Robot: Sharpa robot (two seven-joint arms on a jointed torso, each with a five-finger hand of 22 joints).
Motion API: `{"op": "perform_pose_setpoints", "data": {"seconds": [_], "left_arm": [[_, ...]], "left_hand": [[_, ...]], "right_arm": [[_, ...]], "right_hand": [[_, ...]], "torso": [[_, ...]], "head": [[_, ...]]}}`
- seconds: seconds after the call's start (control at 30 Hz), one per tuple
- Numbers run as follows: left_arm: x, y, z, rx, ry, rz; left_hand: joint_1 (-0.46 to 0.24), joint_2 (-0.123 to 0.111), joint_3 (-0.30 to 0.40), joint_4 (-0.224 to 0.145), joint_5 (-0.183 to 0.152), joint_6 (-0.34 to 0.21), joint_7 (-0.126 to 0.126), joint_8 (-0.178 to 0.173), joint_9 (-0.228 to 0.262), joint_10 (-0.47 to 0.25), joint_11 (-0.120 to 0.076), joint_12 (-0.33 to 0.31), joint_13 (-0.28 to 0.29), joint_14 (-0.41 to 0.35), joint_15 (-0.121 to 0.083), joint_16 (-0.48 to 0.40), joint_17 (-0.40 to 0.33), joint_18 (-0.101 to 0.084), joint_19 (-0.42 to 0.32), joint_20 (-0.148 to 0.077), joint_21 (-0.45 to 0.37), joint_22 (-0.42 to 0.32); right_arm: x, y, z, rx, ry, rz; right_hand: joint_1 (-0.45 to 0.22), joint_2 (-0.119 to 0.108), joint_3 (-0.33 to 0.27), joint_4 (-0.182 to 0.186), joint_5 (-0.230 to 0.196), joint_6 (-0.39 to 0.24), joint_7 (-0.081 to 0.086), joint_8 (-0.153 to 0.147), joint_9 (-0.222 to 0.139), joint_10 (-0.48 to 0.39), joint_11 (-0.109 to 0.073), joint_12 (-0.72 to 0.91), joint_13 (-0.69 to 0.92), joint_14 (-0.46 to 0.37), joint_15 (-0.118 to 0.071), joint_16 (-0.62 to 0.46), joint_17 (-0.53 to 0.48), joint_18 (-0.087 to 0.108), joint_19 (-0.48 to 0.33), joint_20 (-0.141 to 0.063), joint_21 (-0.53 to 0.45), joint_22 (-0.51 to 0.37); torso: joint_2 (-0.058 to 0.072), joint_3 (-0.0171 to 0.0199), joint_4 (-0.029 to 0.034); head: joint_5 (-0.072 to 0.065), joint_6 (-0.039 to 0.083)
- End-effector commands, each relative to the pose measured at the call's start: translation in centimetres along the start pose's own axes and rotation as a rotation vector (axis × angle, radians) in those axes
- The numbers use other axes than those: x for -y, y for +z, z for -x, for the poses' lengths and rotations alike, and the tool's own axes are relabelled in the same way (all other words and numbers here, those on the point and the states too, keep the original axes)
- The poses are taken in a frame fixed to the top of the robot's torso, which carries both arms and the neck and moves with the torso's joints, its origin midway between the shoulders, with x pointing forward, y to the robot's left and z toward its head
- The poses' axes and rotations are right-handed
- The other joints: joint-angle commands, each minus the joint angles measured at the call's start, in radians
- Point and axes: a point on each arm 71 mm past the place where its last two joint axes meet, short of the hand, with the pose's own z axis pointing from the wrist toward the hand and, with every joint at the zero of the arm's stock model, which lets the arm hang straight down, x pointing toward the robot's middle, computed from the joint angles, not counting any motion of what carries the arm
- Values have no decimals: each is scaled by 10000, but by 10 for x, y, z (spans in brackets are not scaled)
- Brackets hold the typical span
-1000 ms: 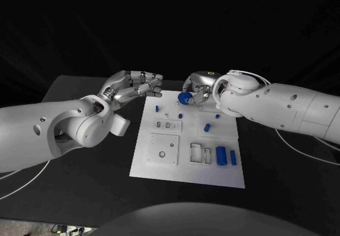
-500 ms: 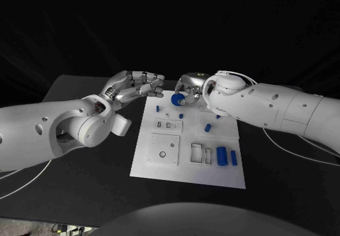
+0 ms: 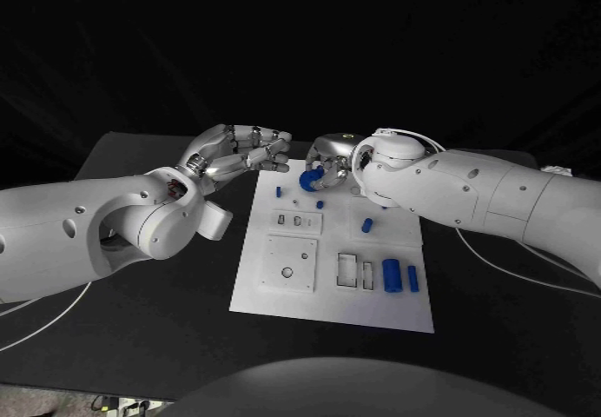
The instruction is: Assemble the parts on the task board
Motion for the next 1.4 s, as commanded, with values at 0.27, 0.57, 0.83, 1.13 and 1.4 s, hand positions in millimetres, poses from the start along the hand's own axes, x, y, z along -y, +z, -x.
{"op": "perform_pose_setpoints", "data": {"seconds": [0.27,0.57,0.83,1.13,1.4], "left_arm": [[1,1,-3,-123,-74,-59],[1,1,-3,-124,-76,-50],[1,1,-3,-137,-78,-22],[0,1,-3,-143,-81,5],[0,2,-4,-179,-93,24]], "left_hand": [[-8,98,3,13,45,5,37,39,-10,22,56,62,-12,-9,66,68,-17,-87,76,6,-19,-9],[-13,94,-8,15,41,7,46,50,-10,33,66,72,-13,0,69,85,-21,-92,80,4,-16,-8],[-15,95,-9,16,41,7,47,51,-10,34,67,74,-13,1,69,88,-22,-92,81,3,-16,-8],[-15,95,-9,16,41,7,47,51,-10,34,67,74,-13,1,69,88,-22,-92,81,3,-16,-8],[-18,98,-12,18,41,7,52,55,-11,35,69,76,-14,0,70,93,-24,-95,81,3,-15,-7]], "right_arm": [[3,1,-8,-476,-224,-209],[9,-1,-7,-333,-242,-371],[12,-3,-8,-299,-120,-367],[16,-11,-9,-175,240,-111],[22,-18,-8,203,366,-29]], "right_hand": [[60,-70,254,-38,-58,-253,124,-453,-481,1048,107,38,2632,1025,116,35,2627,23,492,125,-116,2409],[90,-35,325,-57,-2,-178,129,-472,-557,1048,119,38,2632,1025,126,35,2627,38,443,136,-160,2389],[-41,-47,196,-32,-1731,-1248,-44,-539,-1162,1048,-60,38,2632,1025,-8,35,2627,64,362,67,-237,2357],[-612,125,-683,423,-4444,-1507,-317,-497,-1750,1048,-304,38,2632,1025,-217,35,2627,84,297,-159,-313,2330],[-645,201,-819,490,-4570,-1334,-325,-444,-1817,1048,-313,38,2632,1025,-227,35,2627,104,229,-174,-380,2303]], "torso": [[1,4,3],[1,-1,-3],[-4,1,-5],[-1,0,-5],[0,5,-5]], "head": [[5,0],[-5,0],[8,0],[32,0],[22,0]]}}
